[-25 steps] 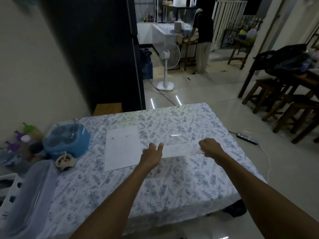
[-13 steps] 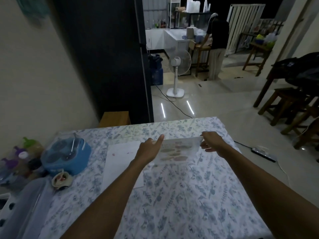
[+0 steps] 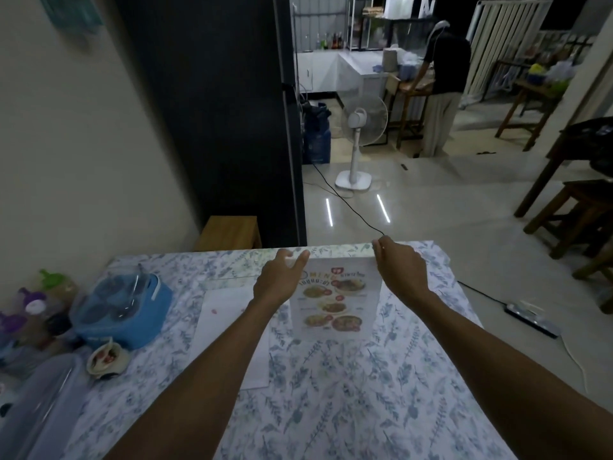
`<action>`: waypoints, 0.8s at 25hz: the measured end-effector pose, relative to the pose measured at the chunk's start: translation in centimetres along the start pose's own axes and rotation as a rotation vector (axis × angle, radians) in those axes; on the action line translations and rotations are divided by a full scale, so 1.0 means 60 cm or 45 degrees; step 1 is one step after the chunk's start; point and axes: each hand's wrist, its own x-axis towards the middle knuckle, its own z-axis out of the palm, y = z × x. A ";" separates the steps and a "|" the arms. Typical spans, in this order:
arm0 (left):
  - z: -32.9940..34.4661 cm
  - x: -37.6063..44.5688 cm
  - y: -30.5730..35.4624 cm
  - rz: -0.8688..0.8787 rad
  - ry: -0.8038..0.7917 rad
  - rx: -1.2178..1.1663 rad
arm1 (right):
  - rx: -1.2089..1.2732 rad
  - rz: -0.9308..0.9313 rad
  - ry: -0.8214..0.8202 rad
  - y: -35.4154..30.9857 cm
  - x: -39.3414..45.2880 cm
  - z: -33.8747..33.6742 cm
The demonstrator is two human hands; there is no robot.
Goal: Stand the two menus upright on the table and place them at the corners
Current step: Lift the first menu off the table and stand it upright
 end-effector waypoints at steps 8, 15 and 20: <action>0.029 0.024 0.012 0.381 0.080 0.426 | -0.155 -0.283 -0.101 -0.014 -0.004 0.059; 0.053 0.042 0.000 0.376 0.191 0.498 | -0.028 -0.143 -0.145 -0.023 0.002 0.079; 0.054 0.052 -0.003 0.373 0.192 0.513 | -0.014 -0.127 -0.198 -0.023 0.014 0.084</action>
